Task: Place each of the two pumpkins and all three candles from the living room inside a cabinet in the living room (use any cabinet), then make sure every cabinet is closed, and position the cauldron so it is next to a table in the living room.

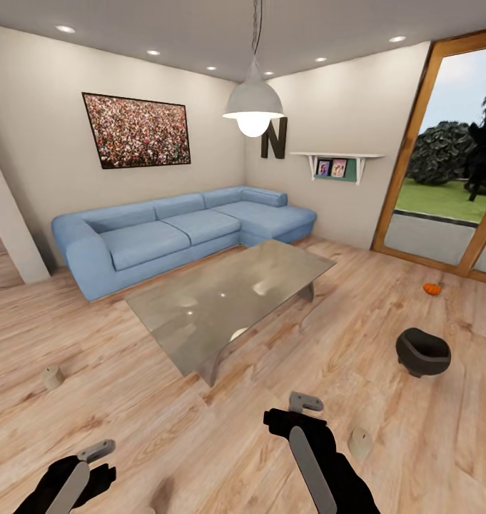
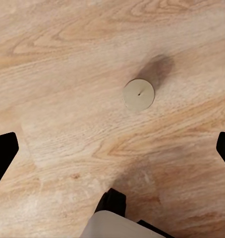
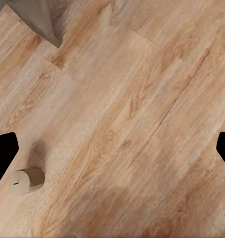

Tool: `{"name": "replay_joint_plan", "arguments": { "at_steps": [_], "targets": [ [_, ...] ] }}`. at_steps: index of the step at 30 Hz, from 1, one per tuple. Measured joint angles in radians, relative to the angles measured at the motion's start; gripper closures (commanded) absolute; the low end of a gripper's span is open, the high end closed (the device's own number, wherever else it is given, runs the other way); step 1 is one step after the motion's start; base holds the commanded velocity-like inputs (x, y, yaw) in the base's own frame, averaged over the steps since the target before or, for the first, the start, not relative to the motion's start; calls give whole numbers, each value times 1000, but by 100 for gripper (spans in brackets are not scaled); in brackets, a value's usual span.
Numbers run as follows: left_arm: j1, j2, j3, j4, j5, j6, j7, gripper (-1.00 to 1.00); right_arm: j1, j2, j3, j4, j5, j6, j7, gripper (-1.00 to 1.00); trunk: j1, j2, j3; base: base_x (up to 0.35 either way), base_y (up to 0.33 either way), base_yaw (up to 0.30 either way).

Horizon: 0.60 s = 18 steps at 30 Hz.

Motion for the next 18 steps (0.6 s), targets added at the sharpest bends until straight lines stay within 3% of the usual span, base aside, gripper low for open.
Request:
{"name": "replay_joint_plan", "arguments": {
  "at_steps": [6,11,18],
  "targets": [
    [0,-1,0,0,-1,-2,0,-100,0,0,6,-1,0,4,2,-100,19,-35,-16,2,-1,0],
    [0,-1,-3,6,1,-31,1,-100,0,0,98,-3,-1,4,2,-100,38,-70,-31,0,0,0],
    [0,-3,-7,43,2,-90,1,-100,8,-1,168,-102,-3,27,1,-100,65,-119,-53,0,0,0]
  ]
}}
